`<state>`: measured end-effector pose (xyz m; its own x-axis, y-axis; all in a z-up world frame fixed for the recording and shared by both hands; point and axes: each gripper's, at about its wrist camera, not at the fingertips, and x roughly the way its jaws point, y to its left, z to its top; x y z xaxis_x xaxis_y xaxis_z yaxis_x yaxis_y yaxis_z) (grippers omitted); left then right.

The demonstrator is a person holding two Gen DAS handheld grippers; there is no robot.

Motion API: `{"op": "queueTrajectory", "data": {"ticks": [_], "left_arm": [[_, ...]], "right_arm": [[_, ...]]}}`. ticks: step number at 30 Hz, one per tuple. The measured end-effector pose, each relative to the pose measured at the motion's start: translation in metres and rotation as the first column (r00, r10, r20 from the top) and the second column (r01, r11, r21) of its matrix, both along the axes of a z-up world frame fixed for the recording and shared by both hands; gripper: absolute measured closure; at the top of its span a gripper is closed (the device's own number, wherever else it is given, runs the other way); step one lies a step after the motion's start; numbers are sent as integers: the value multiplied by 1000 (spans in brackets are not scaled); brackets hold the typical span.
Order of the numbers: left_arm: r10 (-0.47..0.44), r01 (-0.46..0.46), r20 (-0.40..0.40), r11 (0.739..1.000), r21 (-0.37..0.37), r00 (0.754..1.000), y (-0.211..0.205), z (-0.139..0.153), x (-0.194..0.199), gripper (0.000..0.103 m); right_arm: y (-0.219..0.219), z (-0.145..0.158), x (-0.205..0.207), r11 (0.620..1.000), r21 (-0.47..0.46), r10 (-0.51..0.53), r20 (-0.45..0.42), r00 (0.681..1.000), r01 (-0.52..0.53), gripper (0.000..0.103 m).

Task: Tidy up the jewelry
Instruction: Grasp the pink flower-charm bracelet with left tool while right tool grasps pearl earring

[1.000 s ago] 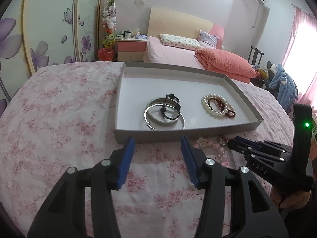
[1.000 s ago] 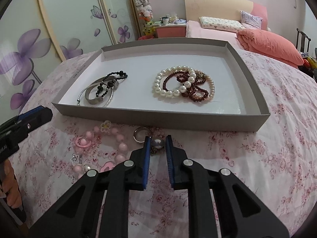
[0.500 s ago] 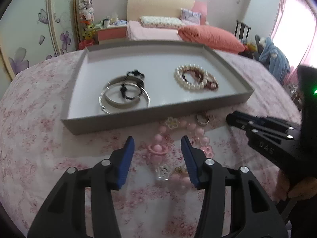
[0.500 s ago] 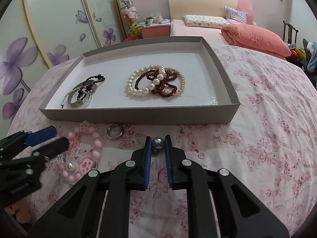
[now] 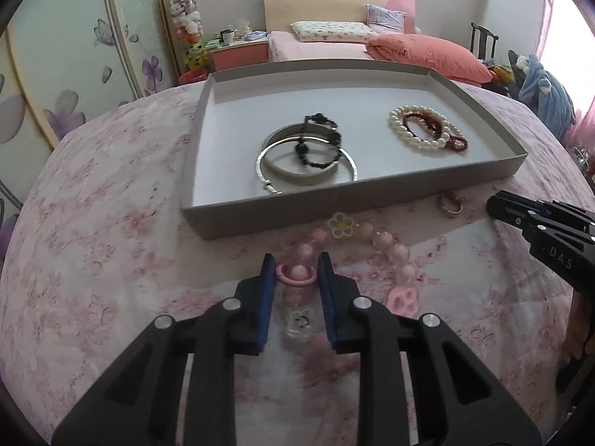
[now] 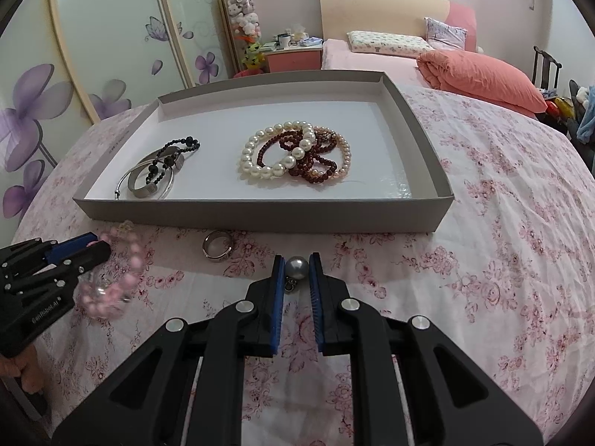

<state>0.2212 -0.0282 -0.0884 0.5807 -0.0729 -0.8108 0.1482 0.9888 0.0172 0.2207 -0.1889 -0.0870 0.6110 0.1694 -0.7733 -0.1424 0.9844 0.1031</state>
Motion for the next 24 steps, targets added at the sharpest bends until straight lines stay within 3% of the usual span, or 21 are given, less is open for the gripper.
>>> {"op": "queueTrajectory", "data": {"ticks": [10, 17, 24], "left_arm": [[-8, 8, 11, 1000, 7, 1000, -2, -1, -5, 80], [-4, 7, 50, 998, -62, 999, 2, 14, -8, 80], [-47, 65, 124, 987, -146, 991, -6, 41, -18, 80]], "right_arm": [[2, -1, 0, 1000, -9, 1, 1, 1000, -1, 89], [-1, 11, -6, 1000, 29, 7, 48, 999, -9, 89], [0, 25, -14, 999, 47, 19, 94, 995, -24, 89]]}}
